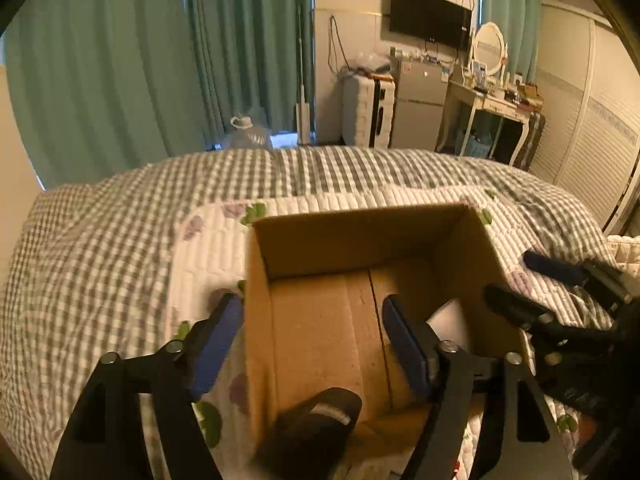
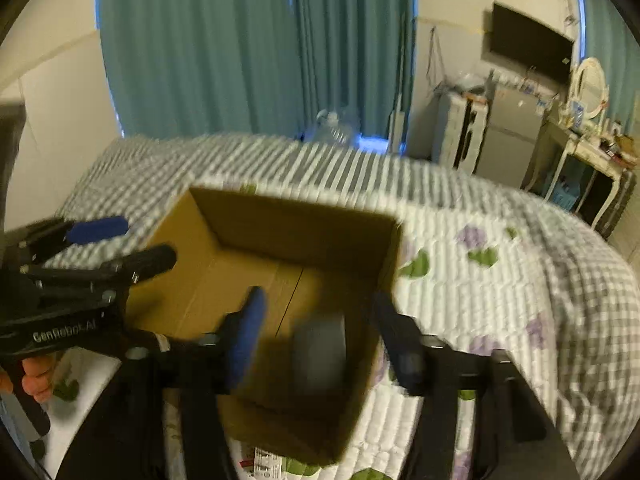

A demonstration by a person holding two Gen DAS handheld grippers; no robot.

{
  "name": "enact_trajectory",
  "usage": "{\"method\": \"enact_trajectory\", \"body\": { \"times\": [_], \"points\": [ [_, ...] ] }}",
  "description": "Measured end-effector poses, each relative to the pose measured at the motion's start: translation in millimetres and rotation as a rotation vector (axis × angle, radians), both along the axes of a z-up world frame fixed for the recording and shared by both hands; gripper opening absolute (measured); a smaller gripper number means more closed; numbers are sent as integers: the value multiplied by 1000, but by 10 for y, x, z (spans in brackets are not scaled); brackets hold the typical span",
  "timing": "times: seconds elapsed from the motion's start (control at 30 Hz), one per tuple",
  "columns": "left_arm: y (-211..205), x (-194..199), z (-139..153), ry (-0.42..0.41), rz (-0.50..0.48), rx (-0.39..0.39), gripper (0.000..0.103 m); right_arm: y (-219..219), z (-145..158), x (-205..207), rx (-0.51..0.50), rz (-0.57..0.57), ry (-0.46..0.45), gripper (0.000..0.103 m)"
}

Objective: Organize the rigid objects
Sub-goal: 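Carry the black case and grey charger into the box and open both tools, then grasp the white bottle with the right tool while the left tool grasps the blue earbud case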

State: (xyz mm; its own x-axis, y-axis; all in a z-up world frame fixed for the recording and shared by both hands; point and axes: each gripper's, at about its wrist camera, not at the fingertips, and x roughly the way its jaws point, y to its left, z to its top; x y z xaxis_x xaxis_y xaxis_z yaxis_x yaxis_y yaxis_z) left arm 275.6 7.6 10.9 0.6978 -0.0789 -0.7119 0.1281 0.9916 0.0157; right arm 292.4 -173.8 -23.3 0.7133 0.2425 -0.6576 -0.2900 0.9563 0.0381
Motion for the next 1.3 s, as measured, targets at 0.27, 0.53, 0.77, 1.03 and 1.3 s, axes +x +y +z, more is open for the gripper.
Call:
{"method": "enact_trajectory", "body": {
  "times": [0.27, 0.53, 0.77, 1.03, 1.3],
  "points": [
    [149, -783, 436, -120, 39, -7, 101, -109, 498, -682, -88, -43, -77, 79],
    [180, -1631, 372, -148, 73, 15, 103, -157, 425, -1488, -169, -93, -31, 93],
    [58, -2105, -140, -107, 93, 44, 103, -123, -227, -2065, -176, -110, 166, 93],
    [-58, -2214, -869, -15, 121, 68, 103, -52, -927, -2172, -155, -164, 314, 93],
    [-59, -2203, -1004, -8, 101, 61, 103, -86, -1295, -2014, -157, -253, 426, 93]
  ]
}}
